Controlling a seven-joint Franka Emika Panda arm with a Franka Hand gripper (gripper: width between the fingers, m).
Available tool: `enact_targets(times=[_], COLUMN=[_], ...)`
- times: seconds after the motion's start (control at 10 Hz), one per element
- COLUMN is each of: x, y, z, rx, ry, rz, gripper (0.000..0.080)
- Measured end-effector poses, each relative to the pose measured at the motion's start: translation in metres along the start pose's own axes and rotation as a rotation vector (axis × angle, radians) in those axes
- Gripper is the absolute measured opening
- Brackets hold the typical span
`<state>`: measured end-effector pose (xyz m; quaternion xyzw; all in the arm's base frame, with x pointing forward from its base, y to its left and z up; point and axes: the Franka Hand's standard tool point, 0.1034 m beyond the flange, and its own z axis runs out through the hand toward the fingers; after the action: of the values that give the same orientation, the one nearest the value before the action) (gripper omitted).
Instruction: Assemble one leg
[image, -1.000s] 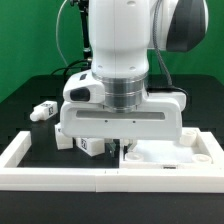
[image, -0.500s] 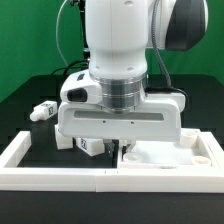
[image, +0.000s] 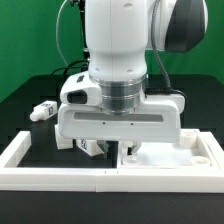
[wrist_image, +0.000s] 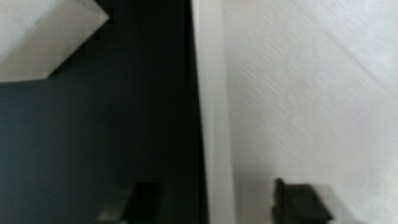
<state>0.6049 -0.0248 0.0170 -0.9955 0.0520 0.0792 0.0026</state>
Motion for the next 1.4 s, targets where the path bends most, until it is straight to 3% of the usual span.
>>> enact_targets(times=[0.1, 0.2, 0.3, 0.4, 0.7, 0.8, 1.1, 1.2, 1.4], x=[0.000, 0.000, -0.006, -0.009, -0.026, -0.030, -0.035, -0.035, -0.047], y=[0.000, 0.000, 0.001, 0.003, 0.025, 0.031, 0.032, 0.038, 0.053], z=[0.000, -0.001, -0.010, -0.023, -0.042, -0.041, -0.036, -0.028, -0.021], rx=[0.000, 0.000, 0.007, 0.013, 0.015, -0.003, -0.003, -0.024, -0.035], ry=[0.000, -0.002, -0.018, -0.003, 0.042, 0.103, 0.093, 0.128, 0.127], rz=[0.000, -0.004, -0.023, -0.058, -0.221, -0.214, -0.210, -0.283, -0.372], gripper=[0.0382, 0.0569, 0.0569, 0.0632, 0.0649, 0.0649, 0.0649, 0.0649, 0.0649])
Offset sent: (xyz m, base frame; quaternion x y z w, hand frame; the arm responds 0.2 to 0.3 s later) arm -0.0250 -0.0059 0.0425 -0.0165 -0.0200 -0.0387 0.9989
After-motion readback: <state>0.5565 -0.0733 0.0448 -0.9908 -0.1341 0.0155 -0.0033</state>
